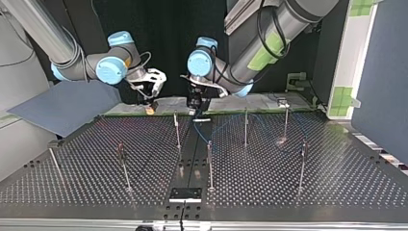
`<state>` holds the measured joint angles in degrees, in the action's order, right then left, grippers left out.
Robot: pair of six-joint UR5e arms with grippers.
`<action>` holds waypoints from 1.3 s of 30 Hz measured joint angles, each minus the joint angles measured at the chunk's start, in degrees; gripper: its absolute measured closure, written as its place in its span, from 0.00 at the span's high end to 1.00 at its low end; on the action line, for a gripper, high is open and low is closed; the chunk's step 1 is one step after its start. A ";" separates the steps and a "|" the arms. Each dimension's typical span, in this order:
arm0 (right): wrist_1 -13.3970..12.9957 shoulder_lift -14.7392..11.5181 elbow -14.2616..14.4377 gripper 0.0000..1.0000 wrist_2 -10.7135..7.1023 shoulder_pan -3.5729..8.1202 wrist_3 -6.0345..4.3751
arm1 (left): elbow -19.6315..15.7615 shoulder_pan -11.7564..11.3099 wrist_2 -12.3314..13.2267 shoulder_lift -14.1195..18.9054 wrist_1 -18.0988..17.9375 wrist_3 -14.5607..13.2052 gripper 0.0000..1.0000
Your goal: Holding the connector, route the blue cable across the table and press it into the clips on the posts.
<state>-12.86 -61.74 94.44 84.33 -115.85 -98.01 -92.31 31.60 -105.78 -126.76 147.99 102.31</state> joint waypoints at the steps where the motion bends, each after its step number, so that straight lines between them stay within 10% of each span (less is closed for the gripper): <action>1: -0.49 0.07 -0.02 0.00 -0.36 0.26 -0.13 | 0.48 0.06 -0.06 -0.46 0.24 -0.03 0.00; 29: -3.83 3.90 -3.52 0.00 -4.06 5.07 -1.32 | 11.34 -4.02 2.30 -5.47 3.17 0.10 0.00; 39: -3.65 5.54 -7.75 0.00 -4.85 6.33 -1.91 | 16.96 -4.01 -0.84 -10.54 8.58 -1.23 0.00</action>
<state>-16.51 -56.20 86.69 79.48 -109.52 -99.92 -75.35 27.59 -106.62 -137.30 156.58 101.09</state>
